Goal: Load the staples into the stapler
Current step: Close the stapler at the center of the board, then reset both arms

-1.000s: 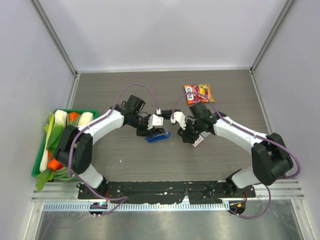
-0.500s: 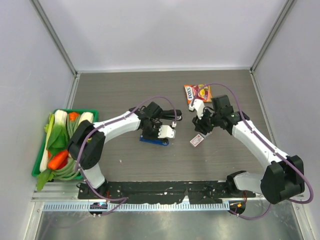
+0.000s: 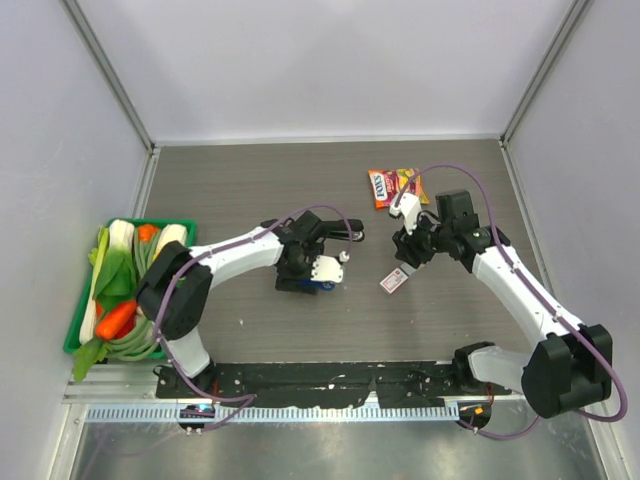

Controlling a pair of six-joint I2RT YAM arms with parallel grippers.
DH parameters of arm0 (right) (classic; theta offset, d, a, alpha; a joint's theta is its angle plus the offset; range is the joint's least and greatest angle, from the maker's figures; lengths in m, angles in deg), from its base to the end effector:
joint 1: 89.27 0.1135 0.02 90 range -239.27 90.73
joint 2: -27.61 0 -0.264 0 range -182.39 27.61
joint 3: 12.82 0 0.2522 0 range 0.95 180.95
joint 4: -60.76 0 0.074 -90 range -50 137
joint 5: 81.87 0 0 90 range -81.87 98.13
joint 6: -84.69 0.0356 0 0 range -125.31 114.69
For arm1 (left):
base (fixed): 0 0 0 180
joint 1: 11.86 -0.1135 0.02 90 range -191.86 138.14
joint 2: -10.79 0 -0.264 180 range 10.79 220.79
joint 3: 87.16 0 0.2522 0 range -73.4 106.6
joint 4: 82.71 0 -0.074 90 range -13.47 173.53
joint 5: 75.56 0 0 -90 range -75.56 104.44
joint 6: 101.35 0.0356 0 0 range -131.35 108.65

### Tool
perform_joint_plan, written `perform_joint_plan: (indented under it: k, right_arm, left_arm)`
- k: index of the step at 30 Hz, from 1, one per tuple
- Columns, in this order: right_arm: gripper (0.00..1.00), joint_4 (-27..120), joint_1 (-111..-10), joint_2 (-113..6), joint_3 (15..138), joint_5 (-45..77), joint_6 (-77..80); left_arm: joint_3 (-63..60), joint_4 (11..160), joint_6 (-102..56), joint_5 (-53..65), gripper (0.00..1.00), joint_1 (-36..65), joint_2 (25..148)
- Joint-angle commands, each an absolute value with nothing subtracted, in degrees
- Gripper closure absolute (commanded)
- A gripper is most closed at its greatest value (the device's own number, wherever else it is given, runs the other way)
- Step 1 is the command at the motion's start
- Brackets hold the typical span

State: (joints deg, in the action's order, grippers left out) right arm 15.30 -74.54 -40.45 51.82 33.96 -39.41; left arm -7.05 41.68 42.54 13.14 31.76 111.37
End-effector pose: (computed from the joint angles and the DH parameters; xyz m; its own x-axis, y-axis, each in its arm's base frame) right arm 0.2309 0.0767 0.2634 -0.3196 -0.6058 -0.7286 -0.8274 0.5531 -0.0969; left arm 0.2391 -0.2290 0.1784 0.1463 0.9763 -0.1596 0.9765 -0.1167 0.1814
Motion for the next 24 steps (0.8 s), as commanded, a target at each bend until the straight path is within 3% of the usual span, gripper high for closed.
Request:
perform_joint_plan:
  k: [1,2,8,9,13,18,24]
  right_arm:
    - [0.47,17.4,-75.1,-37.1,52.1,33.9,-38.2]
    - [0.47,17.5,-75.2,-36.8,52.2,33.8,-38.2]
    - [0.43,19.2,-75.6,-32.8,52.4,29.4,-34.9]
    - [0.29,20.4,-75.6,-32.0,52.2,28.2,-34.3]
    - [0.22,23.1,-75.6,-26.2,50.7,20.8,-32.4]
    - [0.2,29.2,-75.6,-18.5,48.1,10.4,-29.7]
    - [0.2,29.2,-75.6,-18.0,53.7,1.1,-23.9]
  left_arm:
    - [-7.1,43.4,40.3,10.7,0.15,29.7,101.8]
    - [-7.2,43.3,39.9,9.5,0.0,28.4,100.6]
    - [-6.1,44.1,33.0,2.6,0.0,19.3,90.8]
    - [-5.6,44.5,31.1,0.7,0.0,17.7,89.5]
    - [-6.7,47.5,21.5,-0.9,0.0,10.7,81.1]
    - [-10.1,49.7,11.7,2.7,0.0,4.8,69.2]
    - [-11.8,48.5,5.0,4.9,0.0,-2.9,57.4]
